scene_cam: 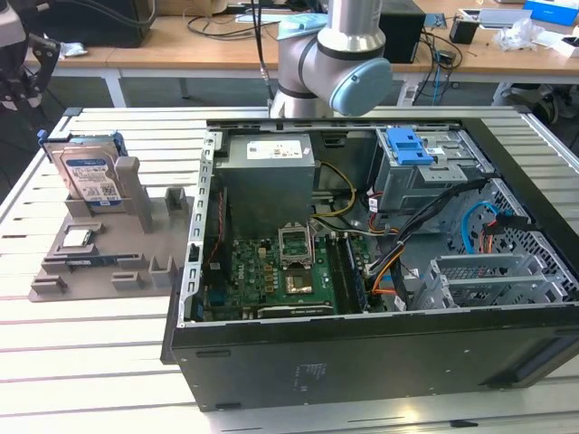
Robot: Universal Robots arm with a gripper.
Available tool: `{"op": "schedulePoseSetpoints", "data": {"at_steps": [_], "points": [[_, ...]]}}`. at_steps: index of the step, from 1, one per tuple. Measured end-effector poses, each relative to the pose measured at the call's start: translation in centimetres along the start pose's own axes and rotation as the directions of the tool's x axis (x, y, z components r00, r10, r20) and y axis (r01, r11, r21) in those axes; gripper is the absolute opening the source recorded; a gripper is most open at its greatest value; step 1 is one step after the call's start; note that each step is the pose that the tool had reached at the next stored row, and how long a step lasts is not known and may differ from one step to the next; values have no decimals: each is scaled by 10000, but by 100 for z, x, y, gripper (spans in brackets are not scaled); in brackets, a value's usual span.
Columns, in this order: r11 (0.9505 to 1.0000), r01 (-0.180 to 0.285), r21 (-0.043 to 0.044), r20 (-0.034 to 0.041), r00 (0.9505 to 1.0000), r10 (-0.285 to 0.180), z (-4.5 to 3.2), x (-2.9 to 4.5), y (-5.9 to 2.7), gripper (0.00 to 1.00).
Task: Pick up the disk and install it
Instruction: 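Pick up the disk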
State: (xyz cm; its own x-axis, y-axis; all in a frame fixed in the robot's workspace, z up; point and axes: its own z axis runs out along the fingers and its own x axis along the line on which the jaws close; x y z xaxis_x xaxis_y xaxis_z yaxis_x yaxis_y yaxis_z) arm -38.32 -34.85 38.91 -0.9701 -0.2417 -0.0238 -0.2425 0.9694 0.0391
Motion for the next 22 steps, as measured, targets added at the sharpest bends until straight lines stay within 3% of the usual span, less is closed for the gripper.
{"op": "schedulePoseSetpoints", "data": {"at_steps": [4, 10, 14, 20, 22], "points": [[9984, 569, -14, -22, 9984, -569, 0, 0, 0, 10], [9874, 1580, -43, -59, 9874, -1580, 0, 0, 0, 10], [9816, 1911, -53, -71, 9815, -1912, 0, 0, 0, 10], [9693, 2457, -70, -89, 9693, -2458, 0, 0, 0, 10], [9595, 2817, -83, -101, 9594, -2818, 0, 0, 0, 10]]}}
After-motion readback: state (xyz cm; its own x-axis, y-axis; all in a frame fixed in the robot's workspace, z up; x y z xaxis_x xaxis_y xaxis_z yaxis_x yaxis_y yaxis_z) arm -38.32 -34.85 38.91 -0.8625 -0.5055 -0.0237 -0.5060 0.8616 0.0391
